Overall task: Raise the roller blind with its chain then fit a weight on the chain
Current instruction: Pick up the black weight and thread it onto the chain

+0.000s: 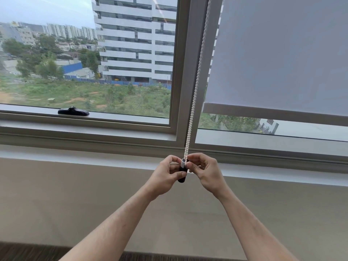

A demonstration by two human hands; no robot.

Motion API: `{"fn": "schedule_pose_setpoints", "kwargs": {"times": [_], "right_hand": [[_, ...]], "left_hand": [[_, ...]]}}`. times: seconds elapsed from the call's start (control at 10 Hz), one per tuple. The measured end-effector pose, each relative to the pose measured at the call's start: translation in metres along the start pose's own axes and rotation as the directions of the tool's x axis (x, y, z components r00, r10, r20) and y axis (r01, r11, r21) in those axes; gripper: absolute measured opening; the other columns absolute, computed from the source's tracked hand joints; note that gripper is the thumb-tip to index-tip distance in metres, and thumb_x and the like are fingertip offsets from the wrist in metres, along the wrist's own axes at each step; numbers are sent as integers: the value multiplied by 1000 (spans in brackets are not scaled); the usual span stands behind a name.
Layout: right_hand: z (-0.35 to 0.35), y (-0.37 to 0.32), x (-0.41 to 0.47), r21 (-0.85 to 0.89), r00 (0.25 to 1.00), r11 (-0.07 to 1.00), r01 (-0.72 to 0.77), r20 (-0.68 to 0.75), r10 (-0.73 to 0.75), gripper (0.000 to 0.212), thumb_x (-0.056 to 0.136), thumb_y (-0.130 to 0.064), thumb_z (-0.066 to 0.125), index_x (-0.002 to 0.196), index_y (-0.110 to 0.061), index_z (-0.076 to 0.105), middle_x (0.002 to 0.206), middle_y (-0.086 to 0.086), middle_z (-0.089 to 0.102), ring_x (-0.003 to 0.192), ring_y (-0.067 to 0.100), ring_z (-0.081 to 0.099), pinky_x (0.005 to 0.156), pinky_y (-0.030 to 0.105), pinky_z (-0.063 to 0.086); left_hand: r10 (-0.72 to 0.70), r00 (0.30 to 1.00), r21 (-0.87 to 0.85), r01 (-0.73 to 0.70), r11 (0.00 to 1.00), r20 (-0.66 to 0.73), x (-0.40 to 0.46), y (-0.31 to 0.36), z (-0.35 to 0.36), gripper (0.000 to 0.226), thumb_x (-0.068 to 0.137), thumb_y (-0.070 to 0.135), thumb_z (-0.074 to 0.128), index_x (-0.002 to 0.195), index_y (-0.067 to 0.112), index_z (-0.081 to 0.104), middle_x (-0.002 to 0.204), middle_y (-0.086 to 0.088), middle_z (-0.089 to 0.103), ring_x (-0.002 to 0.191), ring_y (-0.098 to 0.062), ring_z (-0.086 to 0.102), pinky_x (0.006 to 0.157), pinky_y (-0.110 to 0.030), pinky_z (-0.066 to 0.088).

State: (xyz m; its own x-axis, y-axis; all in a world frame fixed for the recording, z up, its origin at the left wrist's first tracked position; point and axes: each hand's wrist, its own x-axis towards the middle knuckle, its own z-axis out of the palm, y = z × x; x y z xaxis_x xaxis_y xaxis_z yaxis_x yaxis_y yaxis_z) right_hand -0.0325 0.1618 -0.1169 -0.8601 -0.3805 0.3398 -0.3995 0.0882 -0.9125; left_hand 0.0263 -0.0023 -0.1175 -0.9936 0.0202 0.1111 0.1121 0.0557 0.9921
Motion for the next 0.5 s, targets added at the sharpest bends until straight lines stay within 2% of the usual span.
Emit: {"fn": "schedule_pose_setpoints", "kwargs": {"times": [0.1,0.2,0.3,0.4,0.5], "right_hand": [[0,0,1,-26,1000,1000,2,-9,-2,31,87,-9,74,87,-40,74,84,-13,78,78,2,71,71,18,54],[0,4,-1,-27,999,1000,16,-38,-17,29,88,-10,74,91,-39,72,87,-13,79,80,1,71,73,17,54],[1,7,-4,-19,997,1000,19,-70,-20,28,89,-11,73,101,-36,70,96,-7,78,90,4,73,78,20,55],[5,12,-8,-89,992,996,15,-125,-26,27,91,-18,71,114,-29,66,107,-7,74,98,5,71,85,24,56],[13,17,-15,-218,974,973,79,-189,-122,33,90,-21,72,123,-21,64,113,-10,70,102,1,66,88,17,53]], "left_hand": [[5,1000,22,-5,1000,-10,3,-1,1,21,89,-7,63,100,7,51,77,-5,71,67,-15,64,70,-22,51],[23,998,2,-22,1000,-58,5,-6,0,26,86,-6,68,103,9,54,94,-9,71,78,-11,71,72,-21,54],[26,996,-13,-27,1000,-81,7,-8,-2,32,84,-3,72,106,14,57,112,-14,68,97,-18,71,78,-23,55],[27,997,-19,-28,999,-79,8,-13,-7,39,82,2,75,113,18,57,122,-11,67,115,-20,65,94,-30,54],[36,995,11,-36,999,-94,9,-18,-10,47,82,7,76,123,15,54,127,-8,66,123,-16,60,104,-36,47]]}}
